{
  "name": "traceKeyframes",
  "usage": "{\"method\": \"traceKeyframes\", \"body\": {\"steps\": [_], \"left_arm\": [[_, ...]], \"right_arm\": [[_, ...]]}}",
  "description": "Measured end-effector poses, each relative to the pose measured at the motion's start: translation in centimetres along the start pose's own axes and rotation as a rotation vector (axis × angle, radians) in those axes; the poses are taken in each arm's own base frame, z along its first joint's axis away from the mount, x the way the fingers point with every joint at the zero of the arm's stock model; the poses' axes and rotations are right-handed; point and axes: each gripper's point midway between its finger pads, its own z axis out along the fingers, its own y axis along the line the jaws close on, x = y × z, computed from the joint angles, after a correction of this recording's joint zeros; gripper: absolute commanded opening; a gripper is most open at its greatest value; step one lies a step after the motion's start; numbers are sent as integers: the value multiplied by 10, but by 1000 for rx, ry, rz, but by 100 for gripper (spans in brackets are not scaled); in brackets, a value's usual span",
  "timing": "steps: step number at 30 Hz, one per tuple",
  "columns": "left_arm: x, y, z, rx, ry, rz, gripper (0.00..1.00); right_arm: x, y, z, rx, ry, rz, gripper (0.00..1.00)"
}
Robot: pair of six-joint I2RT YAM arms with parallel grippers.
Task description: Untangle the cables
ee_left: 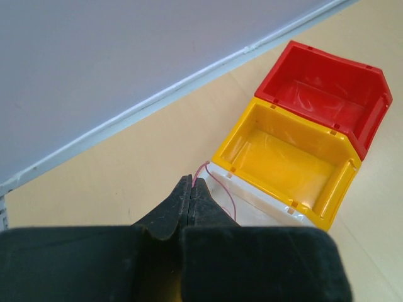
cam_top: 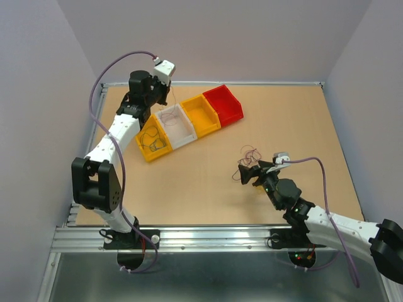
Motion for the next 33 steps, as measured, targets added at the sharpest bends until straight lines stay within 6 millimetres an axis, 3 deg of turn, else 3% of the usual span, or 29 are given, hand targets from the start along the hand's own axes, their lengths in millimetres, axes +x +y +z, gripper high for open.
{"method": "traceKeyframes", "body": {"steps": [5, 11, 17, 21, 25, 28, 30, 33], "left_arm": [[43, -7, 27, 33, 93, 0, 0], [117, -16, 51, 59, 270, -26, 0], [157, -22, 52, 76, 391, -39, 0], [180, -23, 67, 89, 480, -51, 0], [204, -28, 74, 106, 552, -60, 26], [213, -32, 69, 115, 590, -67, 34], [212, -32, 69, 119, 587, -68, 44], [208, -35, 65, 128, 581, -75, 50]], "right_arm": [[3, -1, 0, 2, 9, -4, 98], [0, 0, 0, 0, 0, 1, 98], [2, -3, 1, 15, 5, -4, 98], [17, -11, 2, 54, 49, -23, 98], [30, -19, 2, 93, 93, -38, 98], [30, -22, 3, 118, 93, -35, 98], [27, -24, 3, 140, 85, -26, 98], [24, -29, 2, 169, 76, -15, 98]]}}
